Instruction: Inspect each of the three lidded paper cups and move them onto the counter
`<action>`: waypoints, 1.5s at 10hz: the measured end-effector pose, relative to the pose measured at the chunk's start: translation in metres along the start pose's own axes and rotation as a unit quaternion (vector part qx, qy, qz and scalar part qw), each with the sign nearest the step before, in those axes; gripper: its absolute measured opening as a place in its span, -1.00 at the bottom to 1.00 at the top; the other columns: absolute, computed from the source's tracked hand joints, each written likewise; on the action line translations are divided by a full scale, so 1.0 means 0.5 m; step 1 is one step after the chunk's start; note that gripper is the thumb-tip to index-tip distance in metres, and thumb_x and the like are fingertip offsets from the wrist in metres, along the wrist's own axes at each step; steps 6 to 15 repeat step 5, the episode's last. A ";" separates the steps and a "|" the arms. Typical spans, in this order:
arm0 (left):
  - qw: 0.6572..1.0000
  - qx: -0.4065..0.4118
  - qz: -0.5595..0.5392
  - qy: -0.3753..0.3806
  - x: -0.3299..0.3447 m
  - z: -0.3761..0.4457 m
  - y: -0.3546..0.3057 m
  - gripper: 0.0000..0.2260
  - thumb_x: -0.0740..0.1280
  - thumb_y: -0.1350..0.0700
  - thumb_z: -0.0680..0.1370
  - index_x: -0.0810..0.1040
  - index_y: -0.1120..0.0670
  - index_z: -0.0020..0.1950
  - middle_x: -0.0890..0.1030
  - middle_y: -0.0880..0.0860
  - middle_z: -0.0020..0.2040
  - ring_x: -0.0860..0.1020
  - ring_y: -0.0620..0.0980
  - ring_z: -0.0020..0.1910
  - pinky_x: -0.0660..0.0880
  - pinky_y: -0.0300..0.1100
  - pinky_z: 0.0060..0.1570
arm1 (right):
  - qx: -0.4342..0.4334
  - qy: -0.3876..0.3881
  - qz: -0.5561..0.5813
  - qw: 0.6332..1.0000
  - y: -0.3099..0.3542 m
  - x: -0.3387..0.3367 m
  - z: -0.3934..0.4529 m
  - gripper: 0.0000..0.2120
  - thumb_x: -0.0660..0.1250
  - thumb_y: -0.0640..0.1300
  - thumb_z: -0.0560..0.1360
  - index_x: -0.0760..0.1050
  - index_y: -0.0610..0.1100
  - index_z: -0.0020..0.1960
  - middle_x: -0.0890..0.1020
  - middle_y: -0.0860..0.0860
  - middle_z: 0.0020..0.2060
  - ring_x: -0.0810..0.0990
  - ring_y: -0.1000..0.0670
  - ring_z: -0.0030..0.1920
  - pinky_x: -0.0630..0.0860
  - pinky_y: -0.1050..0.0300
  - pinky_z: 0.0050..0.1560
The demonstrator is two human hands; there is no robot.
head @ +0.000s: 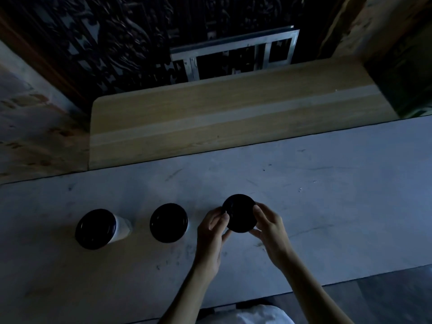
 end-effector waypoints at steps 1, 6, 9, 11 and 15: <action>1.000 0.004 0.011 0.001 0.001 0.005 -0.002 -0.87 0.35 0.22 0.67 0.65 0.11 0.19 0.77 -0.03 0.08 0.72 -0.17 0.12 0.65 -0.11 0.18 | 0.002 -0.002 0.000 1.000 -0.007 -0.004 0.005 -0.72 0.28 0.07 0.67 0.64 -0.04 0.24 0.73 -0.11 0.16 0.67 -0.11 0.27 0.65 0.12 0.02; 0.998 0.053 0.027 -0.001 -0.008 0.015 -0.013 -0.81 0.43 0.24 0.61 0.66 0.11 0.22 0.77 0.08 0.15 0.71 -0.03 0.20 0.61 -0.14 0.21 | -0.017 -0.010 0.000 1.000 0.004 0.000 0.005 -0.72 0.28 0.06 0.62 0.63 -0.03 0.22 0.74 -0.07 0.15 0.67 -0.07 0.27 0.62 0.01 0.14; 0.998 0.053 0.027 -0.001 -0.008 0.015 -0.013 -0.81 0.43 0.24 0.61 0.66 0.11 0.22 0.77 0.08 0.15 0.71 -0.03 0.20 0.61 -0.14 0.21 | -0.017 -0.010 0.000 1.000 0.004 0.000 0.005 -0.72 0.28 0.06 0.62 0.63 -0.03 0.22 0.74 -0.07 0.15 0.67 -0.07 0.27 0.62 0.01 0.14; 0.998 0.053 0.027 -0.001 -0.008 0.015 -0.013 -0.81 0.43 0.24 0.61 0.66 0.11 0.22 0.77 0.08 0.15 0.71 -0.03 0.20 0.61 -0.14 0.21 | -0.017 -0.010 0.000 1.000 0.004 0.000 0.005 -0.72 0.28 0.06 0.62 0.63 -0.03 0.22 0.74 -0.07 0.15 0.67 -0.07 0.27 0.62 0.01 0.14; 0.998 0.053 0.027 -0.001 -0.008 0.015 -0.013 -0.81 0.43 0.24 0.61 0.66 0.11 0.22 0.77 0.08 0.15 0.71 -0.03 0.20 0.61 -0.14 0.21 | -0.017 -0.010 0.000 1.000 0.004 0.000 0.005 -0.72 0.28 0.06 0.62 0.63 -0.03 0.22 0.74 -0.07 0.15 0.67 -0.07 0.27 0.62 0.01 0.14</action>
Point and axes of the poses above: each hand's wrist, its own z-axis towards the middle knuckle, its own x-axis out of the palm, y = z × x, the point moved 6 cm from there along z, towards the middle knuckle
